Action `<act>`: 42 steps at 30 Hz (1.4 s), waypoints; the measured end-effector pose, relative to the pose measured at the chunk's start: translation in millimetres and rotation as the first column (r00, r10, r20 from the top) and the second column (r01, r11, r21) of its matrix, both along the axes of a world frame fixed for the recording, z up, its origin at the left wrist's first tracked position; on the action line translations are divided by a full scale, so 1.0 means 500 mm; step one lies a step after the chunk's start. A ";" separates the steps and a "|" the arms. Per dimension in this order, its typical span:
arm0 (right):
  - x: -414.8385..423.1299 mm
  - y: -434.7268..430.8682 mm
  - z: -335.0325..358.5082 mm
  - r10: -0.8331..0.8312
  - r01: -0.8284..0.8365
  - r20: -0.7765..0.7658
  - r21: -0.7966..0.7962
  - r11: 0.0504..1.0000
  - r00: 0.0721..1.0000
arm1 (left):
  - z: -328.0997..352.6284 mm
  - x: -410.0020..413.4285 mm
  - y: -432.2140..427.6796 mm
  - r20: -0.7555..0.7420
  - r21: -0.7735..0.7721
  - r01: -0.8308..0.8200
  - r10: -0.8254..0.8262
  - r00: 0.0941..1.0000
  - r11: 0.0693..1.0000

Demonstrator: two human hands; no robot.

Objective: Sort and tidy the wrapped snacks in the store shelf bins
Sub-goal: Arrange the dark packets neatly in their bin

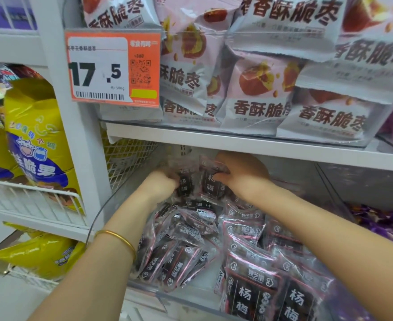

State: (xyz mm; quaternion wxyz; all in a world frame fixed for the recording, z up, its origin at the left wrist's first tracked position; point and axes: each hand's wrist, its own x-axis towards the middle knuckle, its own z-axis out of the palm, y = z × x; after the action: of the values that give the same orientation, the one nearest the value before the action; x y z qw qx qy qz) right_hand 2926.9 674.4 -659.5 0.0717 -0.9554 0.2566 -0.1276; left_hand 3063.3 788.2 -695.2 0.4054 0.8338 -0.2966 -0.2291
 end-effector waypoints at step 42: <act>0.012 -0.023 -0.030 0.031 -0.051 -0.152 -0.128 0.990 0.988 | 0.085 -0.036 0.065 0.344 -0.290 -0.045 0.148 0.927 0.956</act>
State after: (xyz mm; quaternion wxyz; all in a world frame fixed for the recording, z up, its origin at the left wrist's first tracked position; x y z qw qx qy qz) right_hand 2932.7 663.1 -674.6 -0.0081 -0.9700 0.2325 -0.0708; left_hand 3045.5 820.9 -652.8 0.4671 0.8105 -0.3534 -0.0072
